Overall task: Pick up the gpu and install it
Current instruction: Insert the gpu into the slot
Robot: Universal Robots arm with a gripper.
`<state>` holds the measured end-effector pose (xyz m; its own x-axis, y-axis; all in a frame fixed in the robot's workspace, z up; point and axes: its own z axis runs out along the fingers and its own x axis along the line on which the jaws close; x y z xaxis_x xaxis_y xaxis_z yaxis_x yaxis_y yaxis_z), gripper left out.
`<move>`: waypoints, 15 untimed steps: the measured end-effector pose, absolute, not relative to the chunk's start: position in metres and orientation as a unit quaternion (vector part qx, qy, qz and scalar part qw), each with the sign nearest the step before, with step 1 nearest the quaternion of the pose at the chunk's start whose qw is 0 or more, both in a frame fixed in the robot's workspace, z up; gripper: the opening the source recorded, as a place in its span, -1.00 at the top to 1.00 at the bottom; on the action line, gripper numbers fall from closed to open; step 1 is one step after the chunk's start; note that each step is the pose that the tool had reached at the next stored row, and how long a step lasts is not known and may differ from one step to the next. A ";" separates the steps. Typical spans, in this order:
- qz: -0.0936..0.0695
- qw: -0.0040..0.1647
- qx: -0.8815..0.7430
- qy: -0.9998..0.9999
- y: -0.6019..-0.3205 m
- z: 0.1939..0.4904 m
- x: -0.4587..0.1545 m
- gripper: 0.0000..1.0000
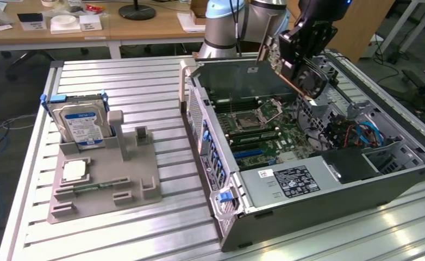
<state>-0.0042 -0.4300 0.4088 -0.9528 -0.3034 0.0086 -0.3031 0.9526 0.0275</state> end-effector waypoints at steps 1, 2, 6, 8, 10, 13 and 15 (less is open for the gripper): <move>-0.013 0.006 0.162 -0.987 -0.430 0.409 -0.004 0.44; -0.013 0.007 0.171 -0.985 -0.430 0.409 -0.004 0.44; -0.013 0.007 0.206 -0.978 -0.430 0.409 -0.004 0.44; -0.012 0.007 0.224 -0.974 -0.430 0.409 -0.004 0.44; -0.012 0.007 0.242 -0.970 -0.430 0.409 -0.004 0.44; -0.012 0.008 0.269 -0.963 -0.430 0.409 -0.004 0.44; -0.012 0.008 0.286 -0.958 -0.430 0.409 -0.004 0.44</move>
